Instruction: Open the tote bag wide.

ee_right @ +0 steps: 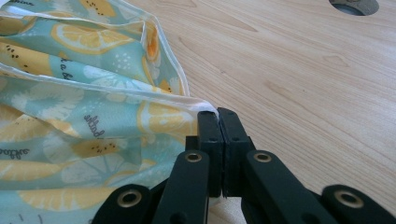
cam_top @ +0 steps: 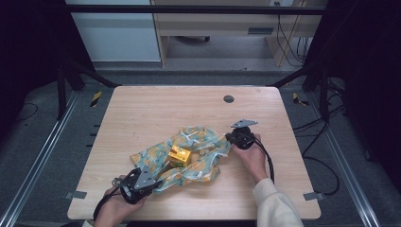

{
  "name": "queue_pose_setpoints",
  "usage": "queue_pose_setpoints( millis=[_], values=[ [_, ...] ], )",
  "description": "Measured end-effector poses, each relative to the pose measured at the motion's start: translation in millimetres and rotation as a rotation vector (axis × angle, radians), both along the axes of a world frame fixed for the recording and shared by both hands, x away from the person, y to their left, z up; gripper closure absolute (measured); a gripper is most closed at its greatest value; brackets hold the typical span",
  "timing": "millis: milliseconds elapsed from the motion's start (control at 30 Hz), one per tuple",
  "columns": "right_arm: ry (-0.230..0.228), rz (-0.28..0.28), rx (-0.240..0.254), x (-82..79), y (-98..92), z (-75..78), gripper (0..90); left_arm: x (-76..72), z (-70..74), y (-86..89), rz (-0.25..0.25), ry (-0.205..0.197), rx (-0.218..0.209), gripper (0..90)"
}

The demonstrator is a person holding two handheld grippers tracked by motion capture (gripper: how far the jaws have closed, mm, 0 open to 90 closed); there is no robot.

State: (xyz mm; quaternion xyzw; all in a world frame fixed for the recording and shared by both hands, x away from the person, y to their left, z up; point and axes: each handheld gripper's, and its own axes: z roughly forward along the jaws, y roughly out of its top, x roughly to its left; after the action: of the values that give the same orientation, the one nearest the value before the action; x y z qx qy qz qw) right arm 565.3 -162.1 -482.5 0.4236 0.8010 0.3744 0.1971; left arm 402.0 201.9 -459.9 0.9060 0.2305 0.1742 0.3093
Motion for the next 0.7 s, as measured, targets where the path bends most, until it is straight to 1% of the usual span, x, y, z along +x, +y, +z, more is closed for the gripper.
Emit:
queue_pose_setpoints(
  millis=[100, 167, 233, 267, 300, 333, 367, 433, 467, 533, 600, 633, 667, 700],
  values=[
    [0.005, -0.002, -0.008, -0.1, -0.2, -0.9, 89.7, -0.5, 0.4, 0.4, 0.003, -0.002, -0.002, 90.0],
    [0.007, -0.005, -0.003, -0.5, -0.3, -0.9, 89.5, -0.6, 0.5, 0.6, 0.004, -0.002, -0.005, 90.0],
    [-0.002, -0.006, -0.003, -3.6, 0.8, 0.2, 89.0, -0.1, 0.3, 0.7, 0.014, -0.007, -0.017, 90.0],
    [-0.010, 0.004, -0.006, -5.4, 1.2, 1.4, 88.5, -0.1, 0.1, 0.2, 0.019, -0.015, -0.026, 88.6],
    [-0.010, 0.004, -0.006, -5.4, 1.2, 1.4, 88.5, -0.1, 0.1, 0.2, 0.019, -0.015, -0.026, 85.8],
    [-0.021, 0.008, 0.003, -9.5, 0.2, 5.8, 82.2, -0.2, 1.4, -0.1, 0.028, -0.036, -0.040, 80.2],
    [-0.025, 0.007, 0.013, -11.0, -0.7, 7.6, 77.8, -0.2, 2.9, 0.2, 0.031, -0.045, -0.054, 76.2],
    [-0.046, -0.009, 0.026, -16.0, -2.1, 14.1, 67.3, -1.2, 6.5, 0.4, 0.043, -0.073, -0.089, 67.7],
    [-0.055, -0.011, 0.031, -18.8, -2.6, 17.7, 62.0, -1.3, 8.3, 0.7, 0.050, -0.085, -0.102, 62.8],
    [-0.071, -0.004, 0.031, -24.3, -3.3, 24.8, 50.0, -1.3, 11.0, 0.4, 0.067, -0.095, -0.129, 53.1],
    [-0.085, -0.009, 0.028, -31.1, -2.4, 31.9, 40.9, -1.9, 13.4, -0.9, 0.072, -0.106, -0.143, 50.2],
    [-0.085, -0.009, 0.028, -31.1, -2.4, 31.9, 40.9, -1.9, 13.4, -0.9, 0.072, -0.106, -0.143, 47.6],
    [-0.094, -0.011, 0.030, -34.1, -2.0, 35.6, 37.9, -2.6, 15.8, -2.0, 0.078, -0.117, -0.148, 47.6],
    [-0.112, -0.011, 0.039, -38.5, -1.1, 41.2, 34.1, -3.2, 17.6, -2.7, 0.082, -0.120, -0.163, 44.5]
  ],
)
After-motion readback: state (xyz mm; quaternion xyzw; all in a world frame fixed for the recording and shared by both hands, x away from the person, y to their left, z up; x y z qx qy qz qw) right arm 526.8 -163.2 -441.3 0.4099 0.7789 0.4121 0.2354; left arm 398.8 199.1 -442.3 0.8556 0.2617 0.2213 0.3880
